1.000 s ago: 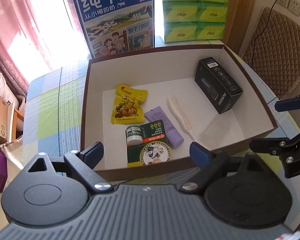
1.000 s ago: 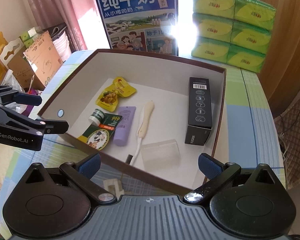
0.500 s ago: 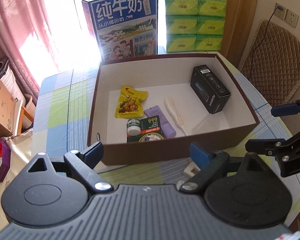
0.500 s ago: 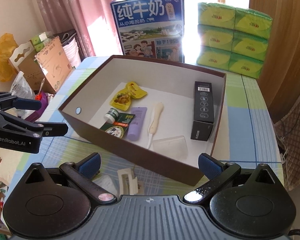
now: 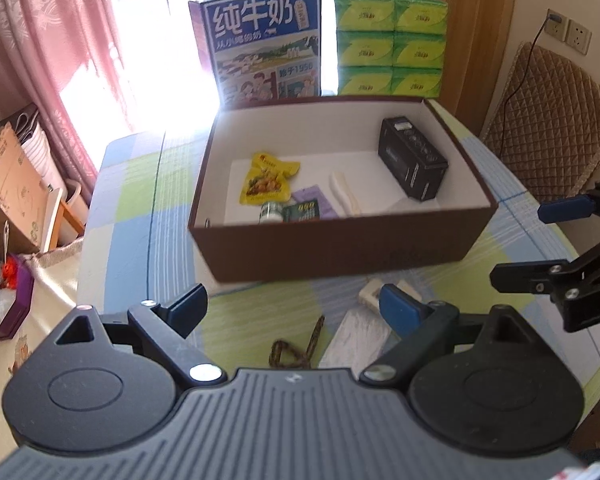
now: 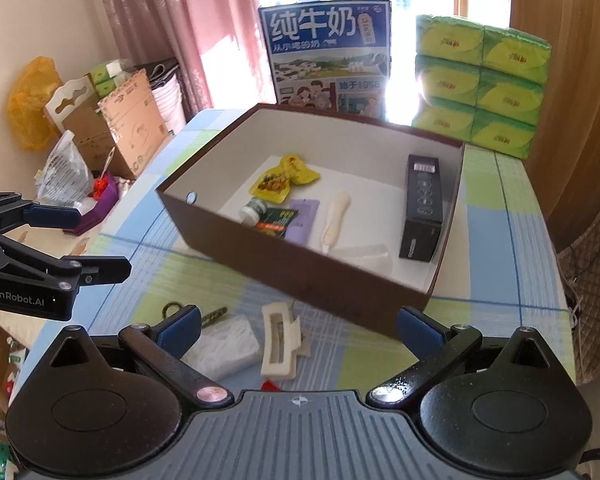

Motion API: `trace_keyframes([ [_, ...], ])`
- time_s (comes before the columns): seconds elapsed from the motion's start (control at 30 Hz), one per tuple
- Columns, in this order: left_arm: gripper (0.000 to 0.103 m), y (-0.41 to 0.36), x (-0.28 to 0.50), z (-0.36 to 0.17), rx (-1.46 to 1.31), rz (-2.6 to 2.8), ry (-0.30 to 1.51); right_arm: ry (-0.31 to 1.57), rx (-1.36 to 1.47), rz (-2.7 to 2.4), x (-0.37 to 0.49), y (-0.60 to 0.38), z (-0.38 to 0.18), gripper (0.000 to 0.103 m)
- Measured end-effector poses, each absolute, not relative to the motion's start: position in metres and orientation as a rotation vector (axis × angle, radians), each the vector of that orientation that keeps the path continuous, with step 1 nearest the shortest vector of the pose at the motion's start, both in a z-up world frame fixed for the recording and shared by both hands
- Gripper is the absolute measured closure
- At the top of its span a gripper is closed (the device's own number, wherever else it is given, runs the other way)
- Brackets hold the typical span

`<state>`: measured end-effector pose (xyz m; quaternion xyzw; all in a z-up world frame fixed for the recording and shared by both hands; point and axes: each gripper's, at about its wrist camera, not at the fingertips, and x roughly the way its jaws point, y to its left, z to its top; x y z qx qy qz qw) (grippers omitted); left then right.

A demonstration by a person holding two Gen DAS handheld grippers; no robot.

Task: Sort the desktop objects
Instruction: 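Withdraw both open tools back toward the loose items on the table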

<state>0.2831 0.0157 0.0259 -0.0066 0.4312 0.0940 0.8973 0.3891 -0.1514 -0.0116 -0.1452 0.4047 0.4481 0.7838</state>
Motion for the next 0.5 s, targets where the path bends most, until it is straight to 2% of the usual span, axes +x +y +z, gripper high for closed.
trace_keyframes([
  [0.5, 0.013, 0.008, 0.24, -0.02, -0.1, 0.204, 0.991, 0.952, -0.392, 1.016, 0.352, -0.175, -0.061, 0.002],
])
